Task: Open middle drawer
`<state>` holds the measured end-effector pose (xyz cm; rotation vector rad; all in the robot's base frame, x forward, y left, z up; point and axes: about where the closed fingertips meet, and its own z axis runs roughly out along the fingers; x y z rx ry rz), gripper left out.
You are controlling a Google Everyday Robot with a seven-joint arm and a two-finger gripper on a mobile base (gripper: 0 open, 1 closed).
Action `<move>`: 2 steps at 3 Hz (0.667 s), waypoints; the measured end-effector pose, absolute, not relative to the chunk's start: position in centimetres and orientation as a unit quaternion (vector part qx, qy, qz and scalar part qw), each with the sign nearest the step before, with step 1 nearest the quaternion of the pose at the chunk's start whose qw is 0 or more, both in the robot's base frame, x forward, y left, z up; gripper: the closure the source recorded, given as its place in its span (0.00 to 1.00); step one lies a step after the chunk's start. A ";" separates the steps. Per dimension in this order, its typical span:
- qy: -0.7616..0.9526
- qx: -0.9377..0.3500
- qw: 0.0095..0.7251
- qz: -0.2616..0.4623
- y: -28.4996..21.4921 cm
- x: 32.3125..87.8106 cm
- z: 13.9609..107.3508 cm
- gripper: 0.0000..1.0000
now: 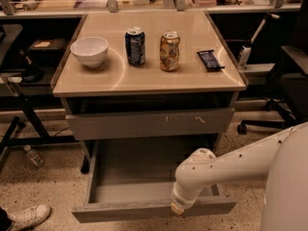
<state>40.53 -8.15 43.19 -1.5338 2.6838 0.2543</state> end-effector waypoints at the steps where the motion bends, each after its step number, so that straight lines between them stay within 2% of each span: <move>1: 0.865 -0.494 0.020 0.082 -8.4 40.5 43.3 1.00; 2: 0.873 -0.481 0.020 0.086 -8.9 39.1 43.5 1.00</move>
Offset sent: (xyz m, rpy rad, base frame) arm -0.0306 -0.0144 0.0062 0.0114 0.0128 -0.0691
